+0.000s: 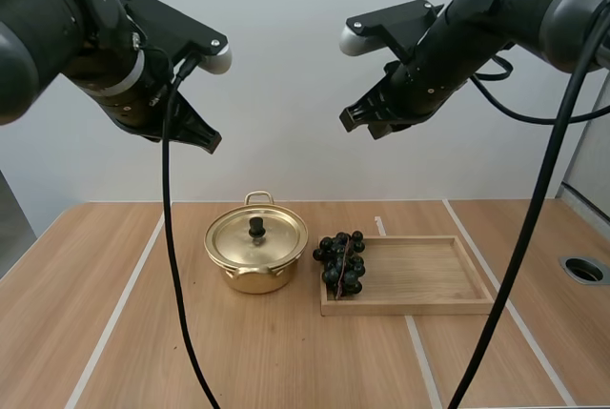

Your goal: Open the pot, put the grape inside, and close it

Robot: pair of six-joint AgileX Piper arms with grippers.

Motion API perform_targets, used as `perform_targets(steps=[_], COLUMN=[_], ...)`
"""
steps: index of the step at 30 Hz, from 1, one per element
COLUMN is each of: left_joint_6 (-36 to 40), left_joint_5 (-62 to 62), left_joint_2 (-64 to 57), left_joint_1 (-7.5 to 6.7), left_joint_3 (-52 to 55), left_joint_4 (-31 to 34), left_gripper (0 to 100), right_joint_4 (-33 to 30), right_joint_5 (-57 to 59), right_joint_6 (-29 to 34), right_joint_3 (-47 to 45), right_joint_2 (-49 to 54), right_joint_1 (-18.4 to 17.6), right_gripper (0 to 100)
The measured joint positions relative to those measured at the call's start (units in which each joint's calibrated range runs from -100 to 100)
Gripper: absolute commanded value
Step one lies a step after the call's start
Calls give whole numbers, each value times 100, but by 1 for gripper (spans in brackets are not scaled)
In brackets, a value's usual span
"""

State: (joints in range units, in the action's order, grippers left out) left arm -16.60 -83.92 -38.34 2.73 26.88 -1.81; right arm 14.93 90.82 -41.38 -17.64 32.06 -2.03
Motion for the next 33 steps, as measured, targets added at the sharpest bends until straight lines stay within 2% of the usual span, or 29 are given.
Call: perform_targets(steps=[1, 2, 3, 4, 5, 6, 7, 12, 16, 27, 29, 33], left_joint_6=[-75, -123, -176, -267, -321, -337, -362, -503, -659, -876, -923, -951], left_joint_5=[21, 42, 62, 62, 78, 99, 129, 207, 225, 253, 288, 339], left_joint_2=[0, 0, 0, 0, 0, 0, 0, 12, 181, 1193, 1339, 1534], left_joint_1=[0, 0, 0, 0, 0, 0, 0, 0, 0, 0, -63, -289], left_joint_3=[0, 0, 0, 0, 0, 0, 0, -9, -9, -9, -9, -9], left_joint_4=[0, 0, 0, 0, 0, 0, 0, -13, -59, -699, -804, -879], left_gripper=[8, 18, 30, 46, 67, 85, 100, 100, 100, 100, 100, 100], right_joint_4=[10, 10, 10, 10, 10, 10, 13, -71, -434, -787, -903, -1077], right_joint_5=[0, 0, 0, 0, 0, 0, 0, -72, -134, -134, -134, -134], right_joint_6=[0, 0, 0, 0, 0, 0, -14, 140, 272, 549, 587, 686], right_joint_3=[0, 0, 0, 0, 0, 0, 0, 0, 0, 0, 0, 0], right_joint_2=[0, 0, 0, 0, 0, 0, 0, 0, 0, 0, 0, 0], right_joint_1=[0, 0, 0, 0, 0, 0, 0, 0, 0, 0, 0, 0], right_gripper=[0, 8, 23, 44, 69, 90, 100, 100, 100, 100, 100, 100])
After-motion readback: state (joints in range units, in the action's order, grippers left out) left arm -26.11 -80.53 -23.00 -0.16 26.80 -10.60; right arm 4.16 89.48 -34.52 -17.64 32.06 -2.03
